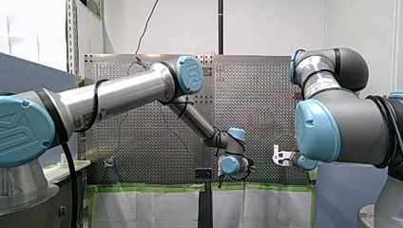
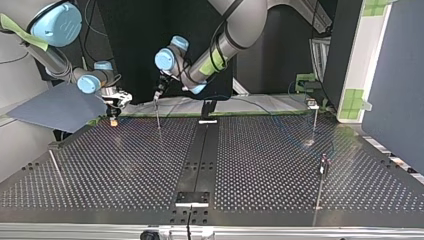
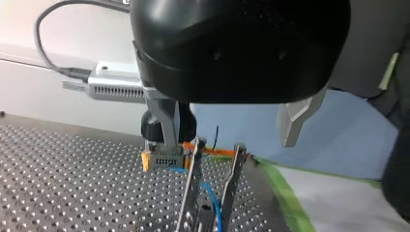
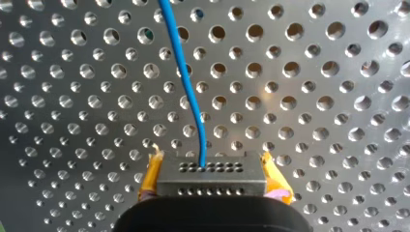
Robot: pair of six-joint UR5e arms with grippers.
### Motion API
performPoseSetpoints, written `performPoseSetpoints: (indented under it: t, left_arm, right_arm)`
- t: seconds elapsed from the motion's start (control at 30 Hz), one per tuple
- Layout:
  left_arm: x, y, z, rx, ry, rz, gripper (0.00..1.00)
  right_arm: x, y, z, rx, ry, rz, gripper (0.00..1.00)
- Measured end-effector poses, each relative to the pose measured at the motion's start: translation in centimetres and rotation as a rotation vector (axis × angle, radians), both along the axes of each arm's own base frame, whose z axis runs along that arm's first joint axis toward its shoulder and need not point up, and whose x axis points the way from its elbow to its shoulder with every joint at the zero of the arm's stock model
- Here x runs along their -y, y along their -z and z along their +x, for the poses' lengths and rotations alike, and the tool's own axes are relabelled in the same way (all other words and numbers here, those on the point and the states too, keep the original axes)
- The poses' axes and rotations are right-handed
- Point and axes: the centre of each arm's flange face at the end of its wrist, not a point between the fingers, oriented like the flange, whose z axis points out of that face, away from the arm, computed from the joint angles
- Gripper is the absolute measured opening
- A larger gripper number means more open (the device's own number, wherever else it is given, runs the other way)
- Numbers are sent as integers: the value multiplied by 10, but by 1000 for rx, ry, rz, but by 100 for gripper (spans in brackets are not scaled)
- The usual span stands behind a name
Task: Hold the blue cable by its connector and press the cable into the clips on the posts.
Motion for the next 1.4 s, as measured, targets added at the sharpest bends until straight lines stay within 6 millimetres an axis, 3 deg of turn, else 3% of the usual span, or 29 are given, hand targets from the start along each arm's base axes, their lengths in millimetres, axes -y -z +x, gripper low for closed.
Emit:
performPoseSetpoints:
  t: [0.33, 0.83, 1.4]
  left_arm:
    - [-2, -39, -14, 54, -30, -37, 100]
    - [-33, -100, -20, 110, -147, -85, 100]
    - [-69, -168, -42, 171, -272, -206, 100]
  right_arm:
    - [0, 0, 0, 0, 0, 0, 0]
    - [0, 0, 0, 1, -5, 2, 0]
    - [-1, 1, 3, 1, -20, 2, 0]
